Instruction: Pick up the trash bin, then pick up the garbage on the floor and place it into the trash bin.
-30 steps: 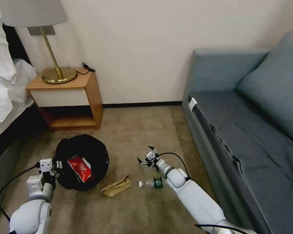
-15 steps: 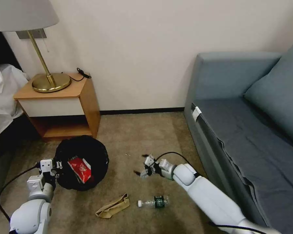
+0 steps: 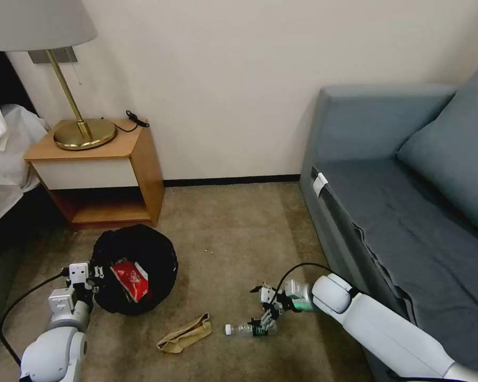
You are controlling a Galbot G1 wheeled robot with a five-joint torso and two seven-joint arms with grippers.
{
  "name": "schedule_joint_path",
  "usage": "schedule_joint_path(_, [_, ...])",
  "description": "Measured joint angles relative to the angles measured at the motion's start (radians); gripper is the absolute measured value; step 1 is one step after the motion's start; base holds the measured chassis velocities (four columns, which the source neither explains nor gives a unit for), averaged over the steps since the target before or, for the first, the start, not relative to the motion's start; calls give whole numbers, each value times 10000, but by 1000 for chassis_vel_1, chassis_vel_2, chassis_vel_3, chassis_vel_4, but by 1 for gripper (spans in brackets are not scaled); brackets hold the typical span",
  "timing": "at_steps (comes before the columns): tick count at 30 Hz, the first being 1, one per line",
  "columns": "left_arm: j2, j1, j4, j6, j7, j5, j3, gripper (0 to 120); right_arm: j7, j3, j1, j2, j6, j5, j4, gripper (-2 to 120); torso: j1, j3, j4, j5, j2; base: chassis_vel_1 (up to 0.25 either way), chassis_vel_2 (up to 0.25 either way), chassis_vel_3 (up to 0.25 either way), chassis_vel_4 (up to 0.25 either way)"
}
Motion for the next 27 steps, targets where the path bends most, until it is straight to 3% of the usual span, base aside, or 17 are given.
schedule_joint_path(9, [-2, -20, 95, -41, -2, 14, -7, 4, -679, 70, -73, 471, 294, -489, -715, 100, 0, 0, 0, -1, 1, 0, 0, 0, 0])
schedule_joint_path(19, [4, 39, 167, -102, -12, 8, -53, 4, -680, 316, -58, 1650, 639, -1166, -2167, 100, 1, 0, 2, 1, 0, 0, 0, 0, 0])
schedule_joint_path(27, [113, 8, 214, -90, -12, -147, -157, 4, -802, 395, 64, 1946, 719, -1418, -2713, 99, 0, 0, 0, -5, 0, 0, 0, 0, 0])
